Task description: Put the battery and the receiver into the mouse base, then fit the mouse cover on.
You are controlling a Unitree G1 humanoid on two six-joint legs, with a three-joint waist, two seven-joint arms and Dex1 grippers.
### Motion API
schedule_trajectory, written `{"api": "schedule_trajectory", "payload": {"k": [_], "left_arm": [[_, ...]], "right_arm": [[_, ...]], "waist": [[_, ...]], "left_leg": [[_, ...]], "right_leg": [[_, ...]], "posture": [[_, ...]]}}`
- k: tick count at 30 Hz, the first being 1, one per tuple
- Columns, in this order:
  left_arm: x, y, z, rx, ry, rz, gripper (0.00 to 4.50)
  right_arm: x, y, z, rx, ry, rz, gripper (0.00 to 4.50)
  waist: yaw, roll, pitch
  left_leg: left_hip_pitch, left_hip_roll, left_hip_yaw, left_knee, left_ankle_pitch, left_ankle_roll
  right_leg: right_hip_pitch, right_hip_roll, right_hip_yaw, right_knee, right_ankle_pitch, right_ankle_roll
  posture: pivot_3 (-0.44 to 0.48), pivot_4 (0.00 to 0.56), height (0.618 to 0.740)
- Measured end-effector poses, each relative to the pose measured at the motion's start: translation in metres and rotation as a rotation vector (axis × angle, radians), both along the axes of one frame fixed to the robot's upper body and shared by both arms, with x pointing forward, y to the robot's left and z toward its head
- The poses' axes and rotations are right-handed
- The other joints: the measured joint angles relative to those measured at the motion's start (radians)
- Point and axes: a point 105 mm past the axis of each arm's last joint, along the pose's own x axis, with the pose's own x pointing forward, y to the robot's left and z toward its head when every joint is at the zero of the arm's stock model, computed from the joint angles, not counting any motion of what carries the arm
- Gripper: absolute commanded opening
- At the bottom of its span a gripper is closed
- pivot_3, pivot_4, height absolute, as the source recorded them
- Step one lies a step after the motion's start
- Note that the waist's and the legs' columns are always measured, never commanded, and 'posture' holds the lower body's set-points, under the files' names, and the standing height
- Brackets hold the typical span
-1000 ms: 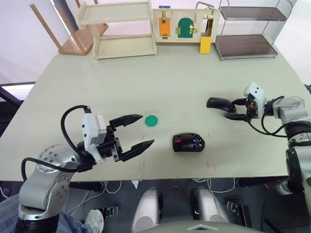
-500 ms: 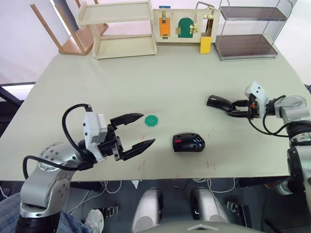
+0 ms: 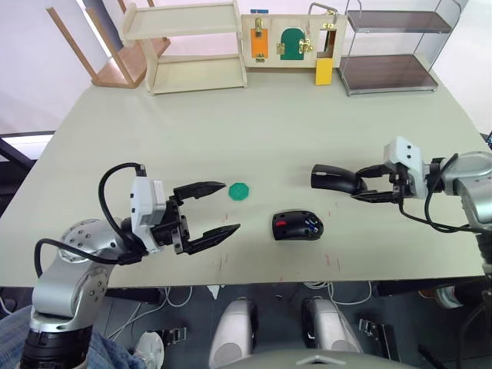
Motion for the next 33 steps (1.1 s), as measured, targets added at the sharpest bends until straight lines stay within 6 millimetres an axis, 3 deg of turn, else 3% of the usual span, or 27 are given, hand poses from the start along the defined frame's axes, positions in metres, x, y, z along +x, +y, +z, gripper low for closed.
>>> {"api": "schedule_trajectory", "payload": {"k": [8, 13, 33], "left_arm": [[0.003, 0.013, -0.009, 0.099, 0.031, -0.055, 4.50], [0.004, 0.014, -0.007, 0.103, 0.030, -0.087, 4.50], [0.011, 0.009, -0.008, 0.147, 0.037, -0.183, 4.50]], "right_arm": [[-0.032, 0.040, 0.002, -0.068, 0.035, 0.099, 2.30], [-0.041, 0.050, -0.007, -0.123, 0.057, 0.105, 2.30], [-0.034, 0.072, -0.023, -0.338, 0.037, 0.132, 2.30]], "waist": [[0.001, 0.000, 0.000], [0.002, -0.001, 0.000], [0.001, -0.001, 0.000]], "left_leg": [[-0.001, 0.000, 0.000, 0.000, 0.000, 0.000], [-0.001, 0.000, 0.000, 0.000, 0.000, 0.000], [-0.002, 0.000, 0.000, 0.000, 0.000, 0.000]], "right_leg": [[-0.001, 0.000, 0.000, 0.000, 0.000, 0.000], [-0.001, -0.001, -0.001, -0.001, 0.000, 0.000], [-0.002, -0.001, -0.001, -0.001, 0.000, 0.000]], "posture": [[0.000, 0.150, 0.740], [0.000, 0.150, 0.740], [0.000, 0.150, 0.740]]}}
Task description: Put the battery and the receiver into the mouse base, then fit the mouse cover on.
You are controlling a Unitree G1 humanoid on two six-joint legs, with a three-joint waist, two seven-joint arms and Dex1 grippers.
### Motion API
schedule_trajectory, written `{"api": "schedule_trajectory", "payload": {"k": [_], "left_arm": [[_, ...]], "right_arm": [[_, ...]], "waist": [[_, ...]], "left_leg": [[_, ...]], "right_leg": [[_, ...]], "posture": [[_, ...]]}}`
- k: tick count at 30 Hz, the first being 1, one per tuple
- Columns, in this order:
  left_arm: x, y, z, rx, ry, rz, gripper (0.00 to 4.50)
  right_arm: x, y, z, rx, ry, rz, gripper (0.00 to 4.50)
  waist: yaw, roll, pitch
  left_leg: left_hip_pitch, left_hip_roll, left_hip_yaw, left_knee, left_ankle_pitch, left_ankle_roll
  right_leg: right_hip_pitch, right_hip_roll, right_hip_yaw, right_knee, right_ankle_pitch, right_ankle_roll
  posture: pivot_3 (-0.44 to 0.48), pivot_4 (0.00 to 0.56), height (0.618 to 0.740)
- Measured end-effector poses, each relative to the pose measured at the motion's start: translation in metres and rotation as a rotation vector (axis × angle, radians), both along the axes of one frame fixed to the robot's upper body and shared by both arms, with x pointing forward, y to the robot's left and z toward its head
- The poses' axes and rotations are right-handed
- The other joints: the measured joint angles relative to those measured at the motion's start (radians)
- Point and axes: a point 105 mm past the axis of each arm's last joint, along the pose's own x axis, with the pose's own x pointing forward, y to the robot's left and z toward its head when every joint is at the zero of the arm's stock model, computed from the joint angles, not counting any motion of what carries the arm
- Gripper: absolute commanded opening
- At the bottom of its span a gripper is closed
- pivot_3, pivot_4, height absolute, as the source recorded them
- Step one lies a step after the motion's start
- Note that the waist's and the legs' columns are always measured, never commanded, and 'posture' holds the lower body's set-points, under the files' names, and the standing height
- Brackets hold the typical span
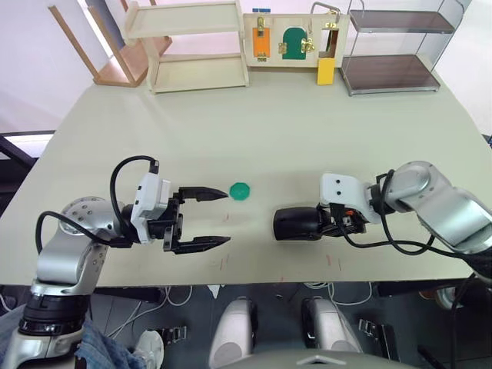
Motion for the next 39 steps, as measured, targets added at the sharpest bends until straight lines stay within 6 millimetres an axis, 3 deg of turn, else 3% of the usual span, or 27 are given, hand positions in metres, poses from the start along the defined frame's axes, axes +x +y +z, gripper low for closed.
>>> {"api": "schedule_trajectory", "payload": {"k": [36, 37, 39], "left_arm": [[-0.002, -0.006, 0.002, -0.005, -0.001, 0.000, 4.50], [-0.002, -0.006, 0.002, -0.005, -0.001, 0.001, 4.50], [-0.002, -0.006, 0.002, -0.006, -0.002, 0.002, 4.50]], "right_arm": [[0.007, 0.002, -0.013, -0.066, 0.030, 0.020, 2.30], [0.007, 0.002, -0.013, -0.066, 0.030, 0.020, 3.10], [0.007, 0.002, -0.013, -0.067, 0.029, 0.020, 3.49]], "waist": [[0.000, 0.000, 0.000], [0.000, 0.000, 0.000], [0.000, 0.000, 0.000]], "left_leg": [[0.000, 0.000, 0.000, 0.000, 0.000, 0.000], [0.000, 0.000, 0.000, 0.000, 0.000, 0.000], [0.000, 0.000, 0.000, 0.000, 0.000, 0.000]], "right_leg": [[0.000, 0.000, 0.000, 0.000, 0.000, 0.000], [0.000, 0.000, 0.000, 0.000, 0.000, 0.000], [0.000, 0.000, 0.000, 0.000, 0.000, 0.000]], "posture": [[0.000, 0.150, 0.740], [0.000, 0.150, 0.740], [0.000, 0.150, 0.740]]}}
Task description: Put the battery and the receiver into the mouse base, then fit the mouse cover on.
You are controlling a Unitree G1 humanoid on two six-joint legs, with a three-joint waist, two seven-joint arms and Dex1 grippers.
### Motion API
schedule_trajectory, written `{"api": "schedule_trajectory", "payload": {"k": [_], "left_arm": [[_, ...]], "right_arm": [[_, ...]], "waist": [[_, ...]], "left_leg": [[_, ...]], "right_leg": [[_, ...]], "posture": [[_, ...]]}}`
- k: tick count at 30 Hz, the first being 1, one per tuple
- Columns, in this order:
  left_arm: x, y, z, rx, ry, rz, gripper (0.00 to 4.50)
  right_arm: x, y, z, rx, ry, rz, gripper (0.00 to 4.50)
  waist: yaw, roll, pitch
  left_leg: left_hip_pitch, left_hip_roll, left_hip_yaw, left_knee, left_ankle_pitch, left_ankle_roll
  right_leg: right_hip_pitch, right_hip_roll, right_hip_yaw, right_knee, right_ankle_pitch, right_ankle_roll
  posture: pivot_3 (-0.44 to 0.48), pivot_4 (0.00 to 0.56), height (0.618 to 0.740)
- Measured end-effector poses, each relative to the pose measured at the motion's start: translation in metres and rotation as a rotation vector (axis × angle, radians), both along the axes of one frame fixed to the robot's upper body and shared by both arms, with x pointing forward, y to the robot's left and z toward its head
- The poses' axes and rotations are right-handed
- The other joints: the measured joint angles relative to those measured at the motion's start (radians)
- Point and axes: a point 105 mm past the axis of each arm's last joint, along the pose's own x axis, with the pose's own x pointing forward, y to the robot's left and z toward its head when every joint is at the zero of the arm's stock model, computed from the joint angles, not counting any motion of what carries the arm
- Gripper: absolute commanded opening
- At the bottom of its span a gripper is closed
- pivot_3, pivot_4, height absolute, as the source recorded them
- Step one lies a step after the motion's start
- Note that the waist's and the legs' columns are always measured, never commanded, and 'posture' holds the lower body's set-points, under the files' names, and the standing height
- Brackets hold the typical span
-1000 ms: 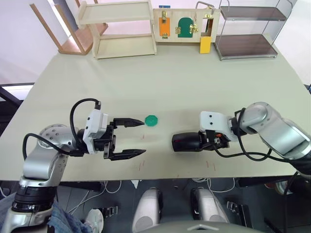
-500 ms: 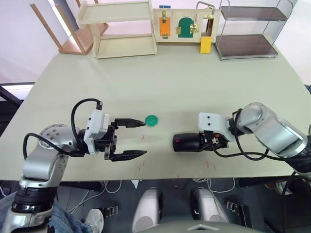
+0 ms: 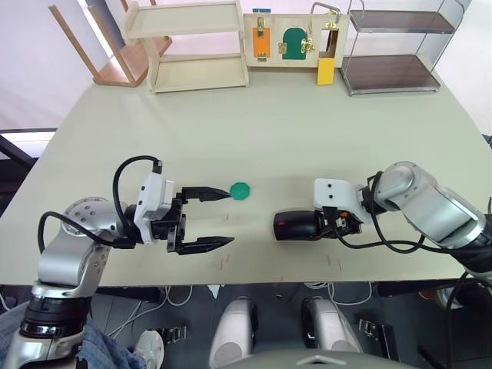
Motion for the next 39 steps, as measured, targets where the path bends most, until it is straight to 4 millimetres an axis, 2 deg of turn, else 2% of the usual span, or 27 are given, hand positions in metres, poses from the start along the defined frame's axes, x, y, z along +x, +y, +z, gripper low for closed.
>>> {"api": "schedule_trajectory", "payload": {"k": [2, 10, 15, 17, 20, 21, 22, 23, 27, 34, 36, 37, 38, 39], "left_arm": [[0.000, 0.000, 0.000, 0.000, 0.000, 0.001, 4.50], [0.000, 0.000, 0.000, 0.000, -0.001, 0.001, 4.50], [0.000, 0.000, -0.001, 0.001, 0.001, 0.000, 4.50], [-0.001, 0.001, -0.001, 0.001, -0.002, 0.000, 4.50], [-0.002, 0.002, -0.003, 0.001, -0.005, 0.003, 4.50], [-0.003, 0.002, -0.006, 0.001, 0.005, 0.005, 4.50], [-0.004, 0.003, -0.006, 0.001, 0.007, 0.006, 4.50], [-0.004, 0.003, -0.007, 0.001, 0.009, 0.008, 4.50], [-0.004, 0.003, -0.007, -0.001, 0.007, 0.016, 4.50], [-0.004, 0.006, -0.007, 0.000, 0.010, 0.028, 4.50], [-0.004, 0.006, -0.007, 0.000, 0.010, 0.030, 4.50], [-0.004, 0.006, -0.007, 0.000, 0.009, 0.031, 4.50], [-0.004, 0.006, -0.007, 0.000, 0.008, 0.032, 4.50], [-0.004, 0.006, -0.007, -0.001, 0.007, 0.034, 4.50]], "right_arm": [[0.000, -0.001, 0.000, -0.002, 0.000, -0.003, 4.44], [0.000, -0.003, -0.001, -0.002, 0.013, -0.022, 4.44], [0.004, 0.001, 0.018, 0.097, -0.027, -0.013, 4.44], [0.004, 0.011, 0.025, 0.195, -0.037, 0.013, 4.44], [-0.003, 0.026, 0.028, 0.311, -0.012, 0.069, 3.74], [-0.003, 0.029, 0.029, 0.334, -0.008, 0.071, 3.12], [-0.003, 0.030, 0.029, 0.343, -0.009, 0.071, 2.94], [-0.002, 0.034, 0.031, 0.370, -0.011, 0.070, 2.58], [-0.004, 0.055, 0.030, 0.432, -0.021, 0.101, 2.58], [0.002, 0.066, 0.018, 0.415, -0.042, 0.090, 2.58], [0.002, 0.068, 0.012, 0.401, -0.035, 0.093, 2.02], [0.002, 0.070, 0.011, 0.402, -0.028, 0.094, 1.88], [0.002, 0.071, 0.010, 0.404, -0.025, 0.097, 1.32], [0.001, 0.072, 0.010, 0.404, -0.024, 0.100, 1.32]], "waist": [[0.000, 0.000, 0.000], [0.000, 0.000, 0.000], [-0.001, 0.000, 0.000], [-0.001, -0.001, 0.000], [-0.001, -0.001, 0.000], [-0.001, -0.001, 0.000], [-0.001, -0.001, 0.000], [-0.001, -0.001, 0.000], [-0.001, -0.001, 0.000], [-0.001, -0.001, 0.000], [-0.001, -0.001, 0.000], [-0.001, -0.001, 0.000], [-0.001, -0.001, 0.000], [-0.001, -0.001, 0.000]], "left_leg": [[0.000, 0.000, 0.000, 0.000, 0.000, 0.000], [0.000, 0.000, 0.000, 0.000, 0.000, 0.000], [0.000, 0.000, 0.000, 0.000, 0.000, 0.000], [0.000, 0.000, -0.001, 0.000, 0.000, 0.000], [0.000, 0.000, 0.000, 0.000, 0.000, 0.000], [0.000, 0.000, 0.000, 0.000, 0.000, 0.000], [0.000, 0.000, 0.000, 0.000, 0.000, 0.000], [0.000, 0.000, 0.000, 0.000, 0.000, 0.000], [0.000, 0.000, -0.001, 0.000, 0.000, 0.000], [0.000, 0.000, -0.001, 0.000, 0.000, 0.000], [0.000, 0.000, -0.001, 0.000, 0.000, 0.000], [0.000, 0.000, -0.001, 0.000, 0.000, 0.000], [0.000, 0.000, -0.001, 0.000, 0.000, 0.000], [0.000, 0.000, -0.001, 0.000, 0.000, 0.000]], "right_leg": [[0.000, 0.000, 0.000, 0.000, 0.000, 0.000], [0.000, 0.000, 0.000, 0.000, 0.000, 0.000], [0.000, 0.000, 0.000, 0.000, 0.000, 0.000], [0.000, 0.001, 0.000, 0.000, 0.000, 0.000], [0.000, 0.000, 0.000, 0.000, 0.000, 0.000], [0.000, 0.000, 0.000, 0.000, 0.000, 0.000], [0.000, 0.000, 0.000, 0.000, 0.000, 0.000], [0.000, 0.000, 0.000, 0.000, 0.000, 0.000], [0.000, 0.001, 0.000, 0.001, 0.000, 0.000], [0.000, 0.000, 0.000, 0.001, 0.000, 0.000], [0.000, 0.001, -0.001, 0.001, 0.000, 0.000], [0.000, 0.001, -0.001, 0.001, 0.000, 0.000], [0.000, 0.001, -0.001, 0.001, 0.000, 0.000], [0.000, 0.001, -0.001, 0.001, 0.000, 0.000]], "posture": [[0.000, 0.150, 0.740], [0.000, 0.150, 0.740], [0.000, 0.150, 0.740], [0.000, 0.150, 0.740], [0.000, 0.150, 0.740], [0.000, 0.150, 0.740], [0.000, 0.150, 0.740], [0.000, 0.150, 0.740], [0.000, 0.150, 0.740], [0.000, 0.150, 0.740], [0.000, 0.150, 0.740], [0.000, 0.150, 0.740], [0.000, 0.150, 0.740], [0.000, 0.150, 0.740]]}}
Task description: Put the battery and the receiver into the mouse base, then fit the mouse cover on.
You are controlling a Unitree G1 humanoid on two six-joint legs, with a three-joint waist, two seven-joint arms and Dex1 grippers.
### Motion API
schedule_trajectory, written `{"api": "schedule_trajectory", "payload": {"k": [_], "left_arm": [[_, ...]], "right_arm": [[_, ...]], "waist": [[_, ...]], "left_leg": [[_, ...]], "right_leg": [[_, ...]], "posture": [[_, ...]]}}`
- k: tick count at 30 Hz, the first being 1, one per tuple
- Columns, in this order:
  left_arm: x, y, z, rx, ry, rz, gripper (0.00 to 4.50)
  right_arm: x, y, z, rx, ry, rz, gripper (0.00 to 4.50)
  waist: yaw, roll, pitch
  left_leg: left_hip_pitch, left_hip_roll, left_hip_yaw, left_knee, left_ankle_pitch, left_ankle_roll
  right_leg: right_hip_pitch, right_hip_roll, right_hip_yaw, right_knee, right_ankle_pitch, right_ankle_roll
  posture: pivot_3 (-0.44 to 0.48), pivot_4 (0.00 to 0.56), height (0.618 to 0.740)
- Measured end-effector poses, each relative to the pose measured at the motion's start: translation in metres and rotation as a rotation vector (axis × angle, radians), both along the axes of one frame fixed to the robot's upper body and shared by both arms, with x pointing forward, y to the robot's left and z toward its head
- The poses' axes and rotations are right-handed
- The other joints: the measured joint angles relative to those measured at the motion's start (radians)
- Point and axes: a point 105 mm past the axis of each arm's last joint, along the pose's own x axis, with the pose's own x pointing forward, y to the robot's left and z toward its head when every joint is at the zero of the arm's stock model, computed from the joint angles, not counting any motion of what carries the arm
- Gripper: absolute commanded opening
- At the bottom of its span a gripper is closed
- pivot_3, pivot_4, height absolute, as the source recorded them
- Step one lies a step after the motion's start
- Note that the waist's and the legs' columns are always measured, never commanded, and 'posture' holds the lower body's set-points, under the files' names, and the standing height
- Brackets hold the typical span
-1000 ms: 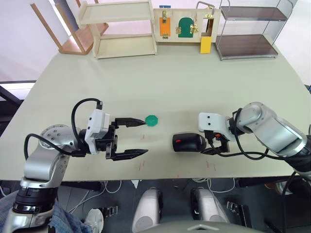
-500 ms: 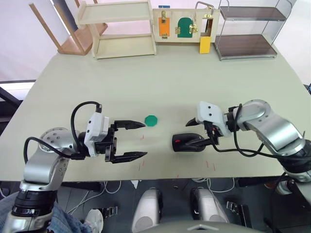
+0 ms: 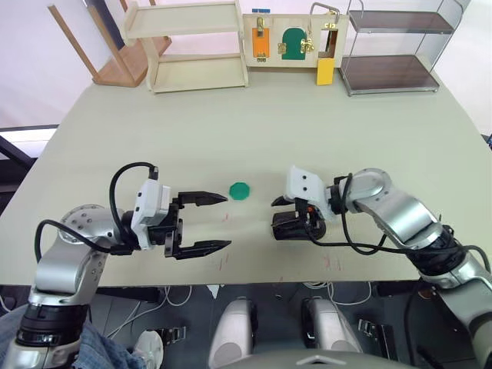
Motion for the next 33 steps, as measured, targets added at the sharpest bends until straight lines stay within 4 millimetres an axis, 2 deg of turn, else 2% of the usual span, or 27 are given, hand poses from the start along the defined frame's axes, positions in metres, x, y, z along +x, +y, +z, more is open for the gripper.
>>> {"api": "schedule_trajectory", "payload": {"k": [10, 15, 23, 27, 33], "left_arm": [[-0.002, 0.001, 0.001, 0.005, -0.006, 0.007, 4.50], [-0.002, 0.001, 0.001, 0.005, -0.008, 0.010, 4.50], [-0.001, 0.001, 0.002, 0.005, -0.011, 0.015, 4.50], [-0.001, 0.001, 0.002, 0.004, -0.012, 0.018, 4.50], [0.000, 0.001, 0.002, 0.001, -0.022, 0.019, 4.50]], "right_arm": [[0.000, 0.001, -0.009, -0.053, -0.014, 0.009, 1.32], [0.004, -0.004, -0.022, -0.122, 0.000, -0.027, 1.32], [0.004, -0.004, -0.022, -0.166, -0.032, -0.022, 1.32], [0.008, -0.002, -0.020, -0.073, -0.011, -0.059, 1.32], [0.010, -0.015, 0.000, 0.097, 0.010, -0.097, 1.32]], "waist": [[0.000, 0.000, 0.000], [0.000, 0.000, 0.000], [0.003, -0.001, 0.000], [0.002, -0.001, 0.000], [0.002, -0.001, 0.000]], "left_leg": [[0.000, 0.000, 0.000, 0.000, 0.000, 0.000], [0.000, 0.000, 0.000, 0.000, 0.000, 0.000], [0.001, 0.000, 0.000, 0.001, 0.000, 0.000], [0.000, 0.000, -0.001, 0.001, 0.000, 0.000], [0.000, 0.000, -0.001, 0.000, 0.000, 0.000]], "right_leg": [[0.000, 0.000, 0.000, 0.000, 0.000, 0.000], [0.000, 0.000, 0.000, 0.000, 0.000, 0.000], [0.001, -0.001, 0.000, 0.000, 0.000, 0.000], [0.001, 0.000, -0.001, 0.000, 0.000, 0.000], [0.001, 0.000, -0.001, -0.001, 0.000, 0.000]], "posture": [[0.000, 0.150, 0.740], [0.000, 0.150, 0.740], [0.000, 0.150, 0.740], [0.000, 0.150, 0.740], [0.000, 0.150, 0.740]]}}
